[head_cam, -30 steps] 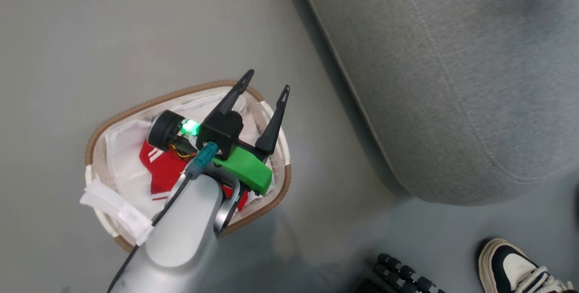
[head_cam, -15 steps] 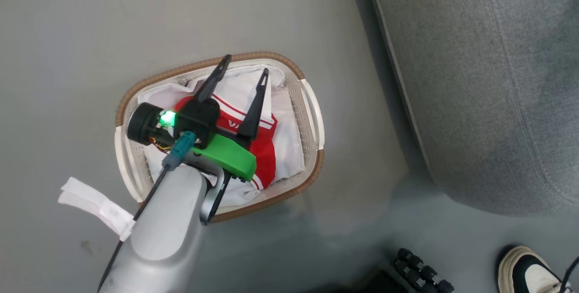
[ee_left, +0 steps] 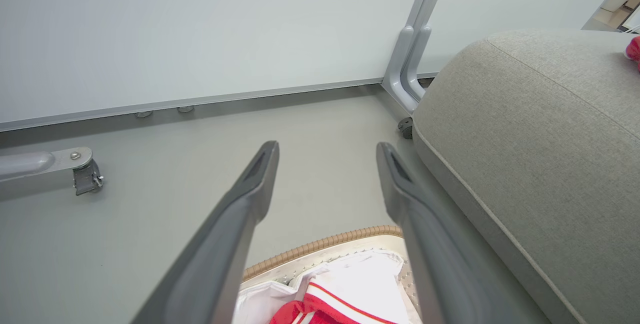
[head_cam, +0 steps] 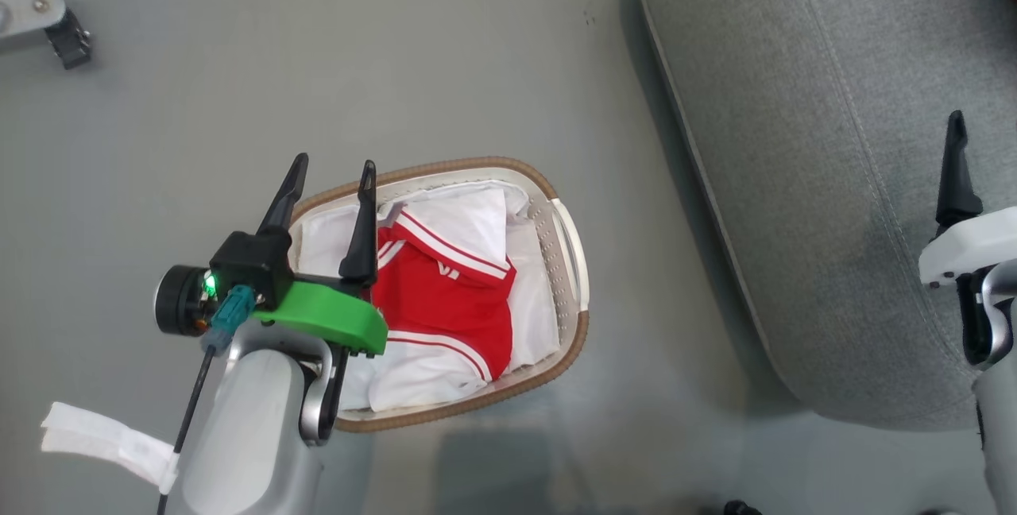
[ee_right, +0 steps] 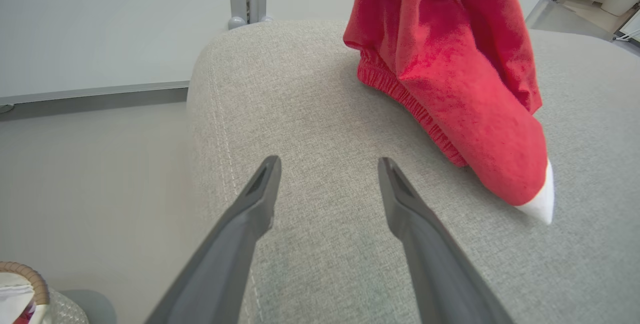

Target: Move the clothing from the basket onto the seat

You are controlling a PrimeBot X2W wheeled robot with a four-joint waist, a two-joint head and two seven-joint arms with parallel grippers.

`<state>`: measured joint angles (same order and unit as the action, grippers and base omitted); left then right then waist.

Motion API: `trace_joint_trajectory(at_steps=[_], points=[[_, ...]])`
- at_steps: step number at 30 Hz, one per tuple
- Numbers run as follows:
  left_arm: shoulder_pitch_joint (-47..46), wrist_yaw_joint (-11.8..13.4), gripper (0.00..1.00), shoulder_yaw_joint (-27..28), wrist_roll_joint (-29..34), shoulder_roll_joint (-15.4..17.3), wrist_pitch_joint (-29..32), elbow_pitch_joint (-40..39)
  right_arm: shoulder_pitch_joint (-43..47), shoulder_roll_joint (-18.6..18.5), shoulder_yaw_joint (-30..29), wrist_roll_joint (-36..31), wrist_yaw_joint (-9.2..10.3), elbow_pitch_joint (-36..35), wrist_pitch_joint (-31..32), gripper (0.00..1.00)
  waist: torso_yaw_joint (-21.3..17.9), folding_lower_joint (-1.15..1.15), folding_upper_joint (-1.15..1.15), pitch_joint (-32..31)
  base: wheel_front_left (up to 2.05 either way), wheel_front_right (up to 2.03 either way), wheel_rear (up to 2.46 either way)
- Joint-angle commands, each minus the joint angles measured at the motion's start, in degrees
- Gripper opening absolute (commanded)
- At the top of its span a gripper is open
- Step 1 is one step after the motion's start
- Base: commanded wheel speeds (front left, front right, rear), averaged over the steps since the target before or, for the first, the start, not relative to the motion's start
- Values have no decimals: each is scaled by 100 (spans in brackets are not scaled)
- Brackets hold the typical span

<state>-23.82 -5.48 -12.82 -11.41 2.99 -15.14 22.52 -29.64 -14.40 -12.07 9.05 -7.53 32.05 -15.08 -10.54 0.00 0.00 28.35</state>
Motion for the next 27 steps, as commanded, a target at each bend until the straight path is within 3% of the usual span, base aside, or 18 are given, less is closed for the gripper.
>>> trace_joint_trajectory(at_steps=[1,15,27], points=[[162,16,100,92,-6,4,-2,-25,123,39,56,87,8,-95,-12,100,310,0,0,-439,0,0,0],[869,241,100,666,-9,-1,-2,-13,345,729,1230,119,8,-457,-12,100,1068,0,0,-1241,0,0,0],[1376,282,100,962,433,-1,-2,-291,911,998,1592,48,8,-532,-12,100,1246,0,0,-1795,0,0,0]])
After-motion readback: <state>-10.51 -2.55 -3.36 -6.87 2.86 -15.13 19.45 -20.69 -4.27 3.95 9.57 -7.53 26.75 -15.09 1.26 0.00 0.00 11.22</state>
